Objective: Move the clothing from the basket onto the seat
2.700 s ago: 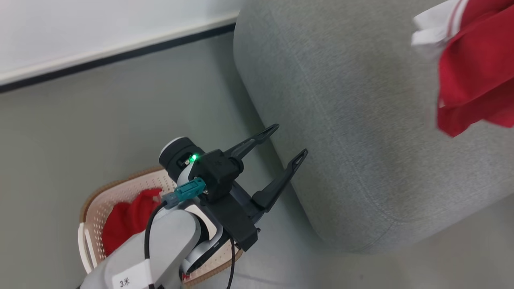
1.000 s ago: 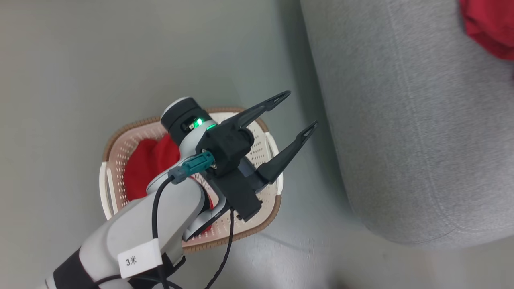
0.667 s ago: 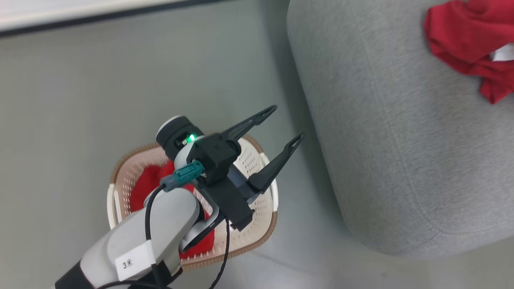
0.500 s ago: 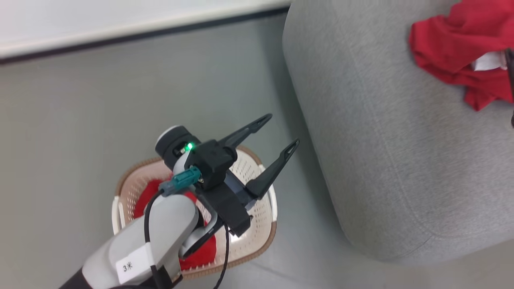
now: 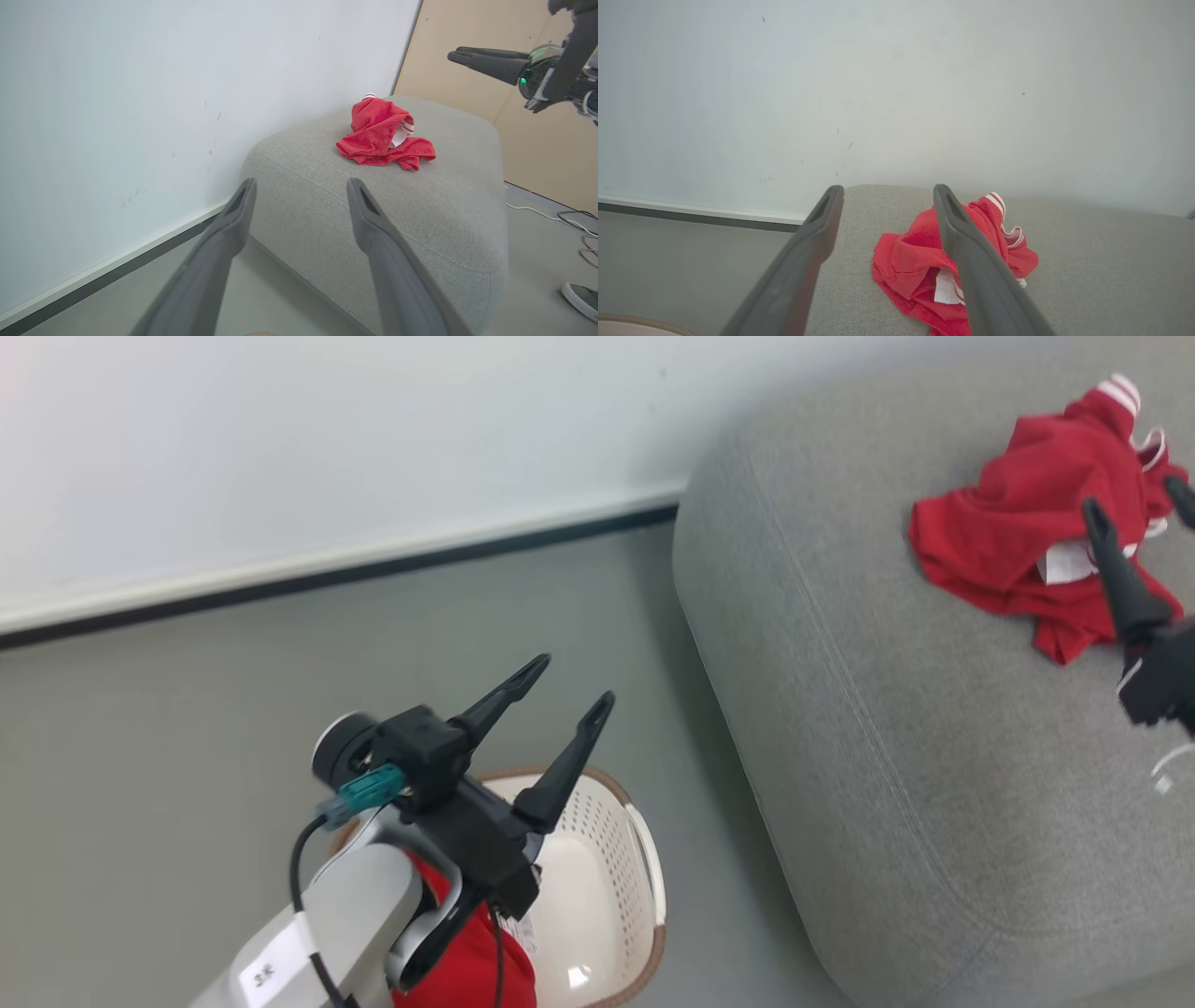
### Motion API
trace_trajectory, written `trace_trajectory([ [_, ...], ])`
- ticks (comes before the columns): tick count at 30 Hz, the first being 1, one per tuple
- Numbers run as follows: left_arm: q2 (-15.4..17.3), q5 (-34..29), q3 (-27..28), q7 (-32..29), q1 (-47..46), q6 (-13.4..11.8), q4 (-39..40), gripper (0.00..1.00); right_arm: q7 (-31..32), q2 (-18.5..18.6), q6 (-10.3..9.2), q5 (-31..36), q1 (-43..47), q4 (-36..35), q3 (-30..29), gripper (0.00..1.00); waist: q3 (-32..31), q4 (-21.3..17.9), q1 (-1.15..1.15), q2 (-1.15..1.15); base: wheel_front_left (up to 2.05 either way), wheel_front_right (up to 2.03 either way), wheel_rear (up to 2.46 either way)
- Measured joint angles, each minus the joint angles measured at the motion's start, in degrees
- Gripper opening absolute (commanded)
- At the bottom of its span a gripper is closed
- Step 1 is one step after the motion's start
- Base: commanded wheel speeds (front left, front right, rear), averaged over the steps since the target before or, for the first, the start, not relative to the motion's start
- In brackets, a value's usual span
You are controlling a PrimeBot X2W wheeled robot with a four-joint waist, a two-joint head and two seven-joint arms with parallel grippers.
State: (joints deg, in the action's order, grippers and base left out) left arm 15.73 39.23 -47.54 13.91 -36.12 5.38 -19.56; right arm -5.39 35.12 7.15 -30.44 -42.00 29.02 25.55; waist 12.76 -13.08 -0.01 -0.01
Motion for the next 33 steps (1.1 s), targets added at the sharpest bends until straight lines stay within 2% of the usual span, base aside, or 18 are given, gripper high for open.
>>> trace_trajectory([
  [5, 0.1, 1.4, 2.4, 0.4, 3.4, -1.1, -1.3, 1.00, -2.5, -0.5, 0.00, -2.9, 6.3, -3.6, -0.8, 1.00, -3.8, 1.5, 0.00, 0.00, 0.00, 0.00, 0.00],
  [8, 1.0, 2.1, 3.5, 0.4, 6.2, -3.0, -1.4, 1.00, -3.7, -1.7, -0.03, -3.3, 10.5, -5.1, -2.0, 1.00, -6.0, 2.7, 0.00, 0.00, 0.00, 0.00, 0.00],
  [16, 3.7, 3.8, 9.1, 0.4, 13.6, -7.4, -0.3, 1.00, -7.4, -5.5, -4.59, -4.0, 21.0, -11.4, -2.8, 1.00, -10.0, 6.6, 0.00, 0.00, 0.00, 0.00, 0.00],
  [23, 4.4, 4.0, 12.9, 0.4, 18.2, -9.8, 1.5, 1.00, -8.5, -7.5, -8.87, -3.8, 28.7, -16.4, -4.1, 1.00, -11.8, 9.8, 0.00, 0.00, 0.00, 0.00, 0.00],
  [28, 4.8, 3.4, 17.2, 0.4, 22.0, -11.0, 3.1, 1.00, -8.9, -9.7, -10.51, -3.7, 33.0, -18.7, -4.1, 1.00, -12.5, 11.4, 0.00, 0.00, 0.00, 0.00, 0.00],
  [33, 5.1, 2.0, 21.5, 0.4, 26.3, -12.0, 4.9, 1.00, -8.9, -12.6, -11.01, -2.5, 34.1, -20.6, -3.1, 1.00, -12.3, 11.9, 0.01, 0.00, 0.00, 0.00, 0.00],
])
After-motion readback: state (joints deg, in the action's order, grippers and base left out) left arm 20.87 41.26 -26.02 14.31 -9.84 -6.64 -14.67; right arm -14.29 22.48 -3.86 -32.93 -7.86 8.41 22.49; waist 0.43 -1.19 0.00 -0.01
